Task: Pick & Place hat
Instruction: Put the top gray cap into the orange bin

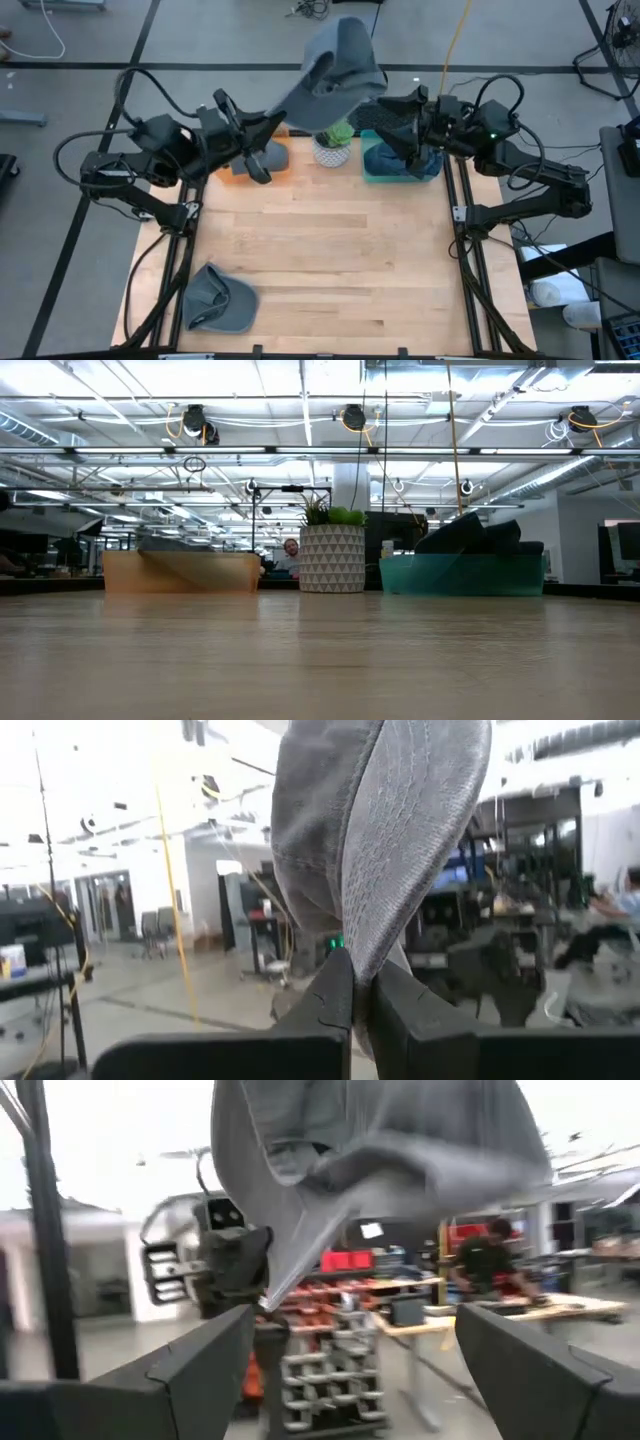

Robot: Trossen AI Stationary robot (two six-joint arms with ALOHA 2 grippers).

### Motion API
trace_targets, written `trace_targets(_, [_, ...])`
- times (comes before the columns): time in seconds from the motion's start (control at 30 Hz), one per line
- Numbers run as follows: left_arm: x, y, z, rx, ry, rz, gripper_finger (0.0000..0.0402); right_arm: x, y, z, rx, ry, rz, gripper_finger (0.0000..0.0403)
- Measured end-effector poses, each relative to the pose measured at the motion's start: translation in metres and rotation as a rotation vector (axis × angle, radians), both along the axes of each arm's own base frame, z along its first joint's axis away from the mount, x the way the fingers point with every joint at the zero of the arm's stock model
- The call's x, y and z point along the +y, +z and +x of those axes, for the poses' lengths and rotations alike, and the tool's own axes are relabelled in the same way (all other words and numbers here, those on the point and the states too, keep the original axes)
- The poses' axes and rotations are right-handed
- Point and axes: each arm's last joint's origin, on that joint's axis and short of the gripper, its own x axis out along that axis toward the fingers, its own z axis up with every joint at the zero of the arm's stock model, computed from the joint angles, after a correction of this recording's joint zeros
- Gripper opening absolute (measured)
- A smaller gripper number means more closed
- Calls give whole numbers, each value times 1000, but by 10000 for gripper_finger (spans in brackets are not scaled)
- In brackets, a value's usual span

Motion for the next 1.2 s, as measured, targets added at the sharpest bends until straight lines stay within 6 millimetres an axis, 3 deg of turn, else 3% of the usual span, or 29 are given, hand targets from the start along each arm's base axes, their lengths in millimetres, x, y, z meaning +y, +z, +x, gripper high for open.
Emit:
trace_targets(0.13, [-1,0,6,-21,8,30,10,-1,-3,16,-40,65,73,334])
trace_targets(0.4, [-1,-10,26,11,-9,38,10,9,-5,42,-148,125,60,334])
trace_targets(0.57, [-2,-13,34,10,-6,37,10,14,-7,45,-134,145,60,314])
trace_targets(0.73, [-3,-19,42,31,-14,23,10,14,-7,45,-135,146,58,242])
trace_targets(1.07, [-3,-20,43,16,-32,6,10,14,-7,45,-138,137,67,28])
trace_targets(1.2, [-4,-20,43,7,-62,-15,28,14,-7,45,-141,149,91,7])
